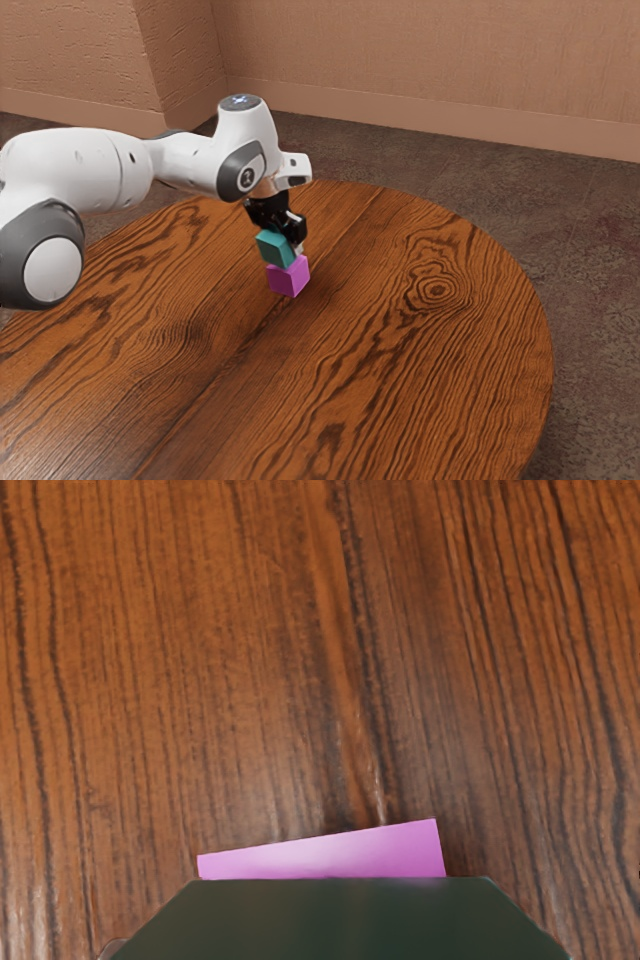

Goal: Pick up the blue block with one arm, and put the blue block on the pink block with one arm

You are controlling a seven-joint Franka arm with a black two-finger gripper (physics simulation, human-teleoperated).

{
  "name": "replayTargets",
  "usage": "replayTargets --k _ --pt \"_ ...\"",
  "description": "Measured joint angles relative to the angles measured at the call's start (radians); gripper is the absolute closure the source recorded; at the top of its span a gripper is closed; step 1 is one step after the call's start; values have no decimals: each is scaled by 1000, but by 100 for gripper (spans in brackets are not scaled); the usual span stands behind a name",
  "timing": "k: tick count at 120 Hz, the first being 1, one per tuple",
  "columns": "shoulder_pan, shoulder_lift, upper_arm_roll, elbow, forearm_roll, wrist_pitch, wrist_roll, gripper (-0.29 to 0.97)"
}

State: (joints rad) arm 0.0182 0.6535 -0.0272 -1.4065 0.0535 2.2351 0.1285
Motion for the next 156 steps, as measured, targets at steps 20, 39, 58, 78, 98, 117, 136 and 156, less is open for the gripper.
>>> replayTargets --k 20,39,58,78,98,117,136,156 --pt "7 22 -9 22 0 -8 5 37" --pt "9 33 -15 39 0 -12 9 37" --pt "10 38 -16 49 -2 -14 10 37" --pt "17 41 -16 42 -34 -19 -5 29" --pt "18 -6 -14 6 -73 -24 -9 14" --pt "-50 -352 34 -233 -82 -26 -24 6" --pt "-102 -730 14 -374 -83 -161 -97 3" --pt "-68 -819 9 -407 -60 -364 -201 1"
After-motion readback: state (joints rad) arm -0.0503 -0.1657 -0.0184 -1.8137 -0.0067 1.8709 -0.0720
